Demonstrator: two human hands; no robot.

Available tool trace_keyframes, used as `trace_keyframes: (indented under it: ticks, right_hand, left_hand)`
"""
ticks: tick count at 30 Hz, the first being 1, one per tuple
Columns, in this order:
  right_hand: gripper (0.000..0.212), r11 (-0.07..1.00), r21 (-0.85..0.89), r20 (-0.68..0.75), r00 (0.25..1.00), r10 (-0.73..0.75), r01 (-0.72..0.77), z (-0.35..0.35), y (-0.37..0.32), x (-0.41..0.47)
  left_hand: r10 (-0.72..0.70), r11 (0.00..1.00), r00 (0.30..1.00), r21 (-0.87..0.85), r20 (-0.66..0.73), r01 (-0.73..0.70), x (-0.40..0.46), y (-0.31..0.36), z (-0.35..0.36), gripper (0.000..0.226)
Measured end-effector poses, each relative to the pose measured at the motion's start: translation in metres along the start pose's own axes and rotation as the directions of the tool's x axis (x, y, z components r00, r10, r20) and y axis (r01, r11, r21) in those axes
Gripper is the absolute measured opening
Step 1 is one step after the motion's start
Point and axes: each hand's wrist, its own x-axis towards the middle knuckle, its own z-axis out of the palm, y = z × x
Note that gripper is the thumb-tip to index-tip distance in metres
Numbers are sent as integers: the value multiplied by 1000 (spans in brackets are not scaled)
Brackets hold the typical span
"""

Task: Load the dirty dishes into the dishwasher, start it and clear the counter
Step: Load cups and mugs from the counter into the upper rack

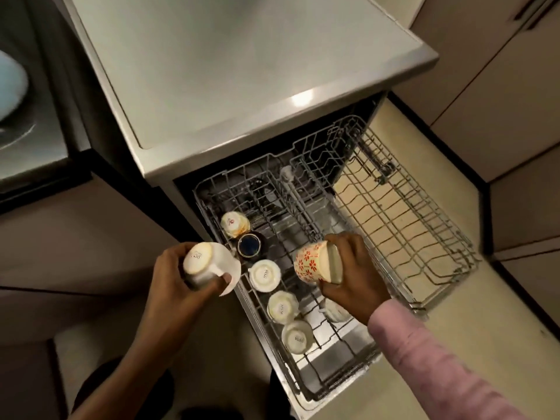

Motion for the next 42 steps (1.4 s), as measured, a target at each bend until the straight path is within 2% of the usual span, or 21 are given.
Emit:
trace_keyframes:
  ticks: [5, 8, 11, 14, 18, 22, 27, 32, 37, 42]
  right_hand:
    - [84, 999, -12, -87, 995, -49, 48, 29, -19, 83]
    - [88, 999, -1, -82, 996, -40, 40, 55, -35, 139]
    - [90, 999, 14, -7, 999, -48, 48, 87, -50, 185]
    - [91, 986, -33, 80, 984, -161, 164, 107, -55, 215]
    - [88, 912, -87, 300, 883, -360, 401, 123, -58, 244]
    - [84, 888, -43, 388, 827, -407, 458, 127, -56, 252]
    - [80, 895, 42, 298, 850, -435, 444, 129, -56, 246]
    - [80, 899, 11, 189, 882, -432, 438, 147, -57, 234]
    - [75, 922, -46, 84, 921, -380, 385, 160, -60, 228]
    - [69, 955, 56, 23, 956, -292, 291, 166, -49, 223]
  left_hand:
    - [-13, 1000, 1000, -6, 1, 13, 8, -15, 13, 65]
    - [9, 1000, 1000, -12, -22, -9, 9, -21, 18, 66]
    - [20, 1000, 999, -15, -46, -21, 9, -28, 16, 68]
    - [27, 999, 997, -20, -69, -29, 11, -35, 11, 71]
    - [31, 999, 995, -32, -91, -34, 13, -45, 4, 73]
    - [41, 998, 992, -31, -117, -45, 12, -57, 3, 69]
    - [61, 998, 992, -7, -109, -62, 11, -73, 8, 71]
    - [65, 998, 993, -5, -96, -66, 13, -79, 15, 72]
    - [86, 996, 992, -12, -94, -88, 14, -76, 15, 70]
    - [48, 998, 993, -33, -108, -52, 11, -81, 12, 69]
